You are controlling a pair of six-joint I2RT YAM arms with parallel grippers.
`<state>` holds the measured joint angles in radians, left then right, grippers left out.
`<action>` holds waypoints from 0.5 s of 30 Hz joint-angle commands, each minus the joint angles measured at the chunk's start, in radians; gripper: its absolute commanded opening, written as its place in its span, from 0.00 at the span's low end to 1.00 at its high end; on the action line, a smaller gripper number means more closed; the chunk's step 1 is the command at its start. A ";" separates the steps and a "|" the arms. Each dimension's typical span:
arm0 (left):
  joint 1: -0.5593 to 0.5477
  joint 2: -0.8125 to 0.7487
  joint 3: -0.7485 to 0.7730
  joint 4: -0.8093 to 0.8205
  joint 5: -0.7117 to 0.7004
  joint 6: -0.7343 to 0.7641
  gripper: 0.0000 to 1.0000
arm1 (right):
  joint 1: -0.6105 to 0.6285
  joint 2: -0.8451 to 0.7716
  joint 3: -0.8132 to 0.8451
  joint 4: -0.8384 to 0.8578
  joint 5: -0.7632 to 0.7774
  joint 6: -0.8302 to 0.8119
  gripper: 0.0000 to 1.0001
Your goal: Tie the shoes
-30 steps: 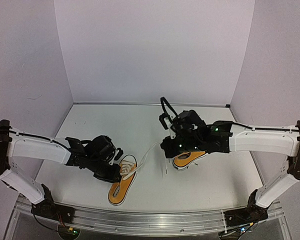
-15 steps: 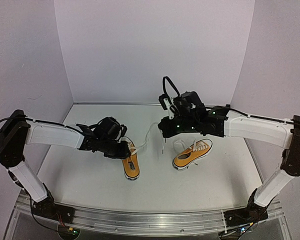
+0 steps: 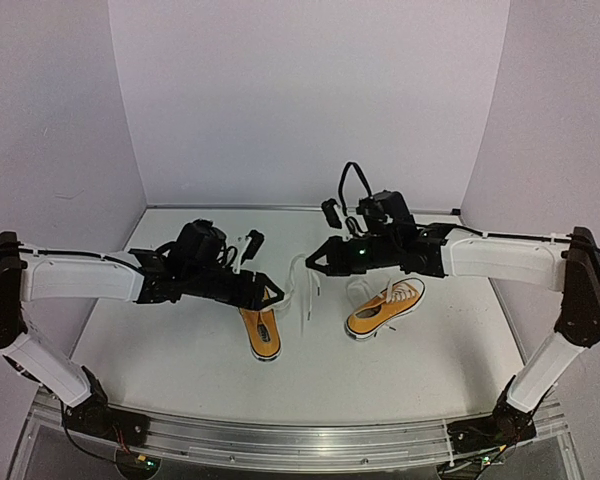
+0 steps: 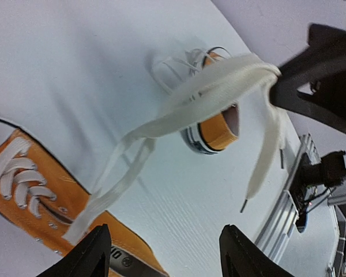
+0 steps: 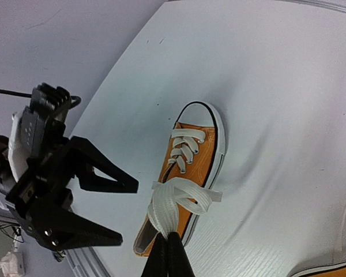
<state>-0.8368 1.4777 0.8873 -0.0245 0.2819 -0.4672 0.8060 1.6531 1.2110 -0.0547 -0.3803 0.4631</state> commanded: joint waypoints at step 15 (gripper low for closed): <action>-0.063 0.132 0.094 0.216 0.171 0.046 0.68 | -0.011 0.001 0.010 0.149 -0.148 0.126 0.00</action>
<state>-0.8997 1.5712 0.9164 0.1311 0.4442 -0.4335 0.7963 1.6531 1.2110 0.0308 -0.4940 0.5685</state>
